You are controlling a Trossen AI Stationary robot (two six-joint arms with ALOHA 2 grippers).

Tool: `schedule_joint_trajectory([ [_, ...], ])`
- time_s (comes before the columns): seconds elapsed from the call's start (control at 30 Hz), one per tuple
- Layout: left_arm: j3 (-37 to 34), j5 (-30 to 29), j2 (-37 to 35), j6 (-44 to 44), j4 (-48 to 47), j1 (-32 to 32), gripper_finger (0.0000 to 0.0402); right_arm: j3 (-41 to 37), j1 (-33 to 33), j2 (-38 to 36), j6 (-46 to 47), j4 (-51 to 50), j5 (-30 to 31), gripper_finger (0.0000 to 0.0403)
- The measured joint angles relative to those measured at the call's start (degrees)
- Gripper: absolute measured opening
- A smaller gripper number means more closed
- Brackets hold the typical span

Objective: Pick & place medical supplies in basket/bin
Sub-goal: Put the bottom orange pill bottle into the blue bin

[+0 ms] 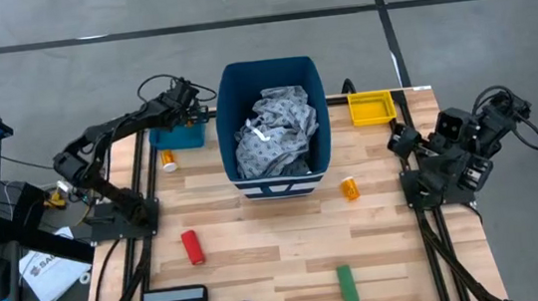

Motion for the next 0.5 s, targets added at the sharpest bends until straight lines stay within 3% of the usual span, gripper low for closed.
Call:
schedule_joint_trajectory([
  [0.5, -4.16, 0.91, 0.08, -4.16, 2.57, -0.27, 0.0205, 0.00, 0.00, -0.02, -0.41, 0.00, 0.02, 0.0260],
])
